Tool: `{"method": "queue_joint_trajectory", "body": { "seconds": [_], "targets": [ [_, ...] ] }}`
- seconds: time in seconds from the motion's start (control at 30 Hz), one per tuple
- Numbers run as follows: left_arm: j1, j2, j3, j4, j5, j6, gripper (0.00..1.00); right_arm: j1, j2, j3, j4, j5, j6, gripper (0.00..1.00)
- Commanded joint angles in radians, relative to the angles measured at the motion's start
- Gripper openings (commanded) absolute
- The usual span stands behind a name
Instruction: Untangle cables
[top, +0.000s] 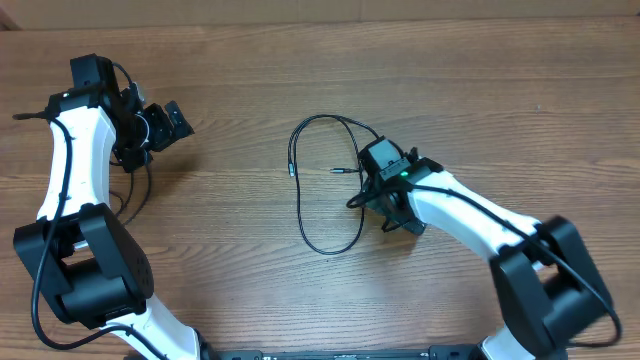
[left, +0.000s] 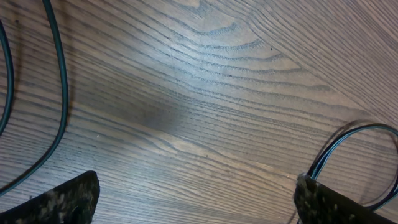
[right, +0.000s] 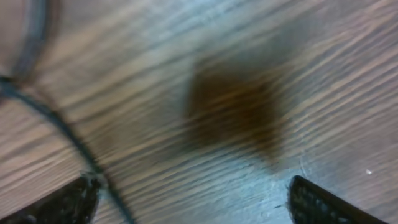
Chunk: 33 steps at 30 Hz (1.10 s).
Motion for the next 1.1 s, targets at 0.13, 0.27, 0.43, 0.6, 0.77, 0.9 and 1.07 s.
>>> {"method": "queue_joint_trajectory", "body": {
  "seconds": [0.13, 0.27, 0.43, 0.6, 0.77, 0.9, 1.07],
  "targets": [
    [-0.012, 0.010, -0.001, 0.004, 0.011, -0.006, 0.99, -0.024, 0.018, 0.045, 0.009, -0.026, -0.029, 1.00],
    [-0.012, 0.010, -0.001, 0.004, 0.011, -0.006, 0.99, -0.024, 0.018, 0.044, 0.012, -0.028, -0.029, 0.89],
    [-0.012, 0.010, -0.001, 0.004, 0.011, -0.006, 0.99, -0.024, 0.018, 0.044, 0.012, -0.030, -0.029, 0.88],
    [-0.012, 0.010, -0.001, 0.004, 0.011, -0.006, 1.00, -0.021, 0.018, 0.044, 0.023, -0.036, -0.029, 0.87],
    [-0.012, 0.010, -0.001, 0.005, 0.011, -0.006, 1.00, -0.024, 0.026, 0.044, 0.024, -0.036, -0.029, 0.73],
    [-0.012, 0.010, -0.001, 0.004, 0.011, -0.006, 1.00, -0.024, 0.031, 0.044, 0.035, -0.045, -0.029, 0.49],
    [-0.012, 0.010, -0.001, 0.004, 0.011, -0.006, 1.00, -0.023, 0.050, 0.044, 0.068, -0.066, -0.029, 0.32]
  ]
}}
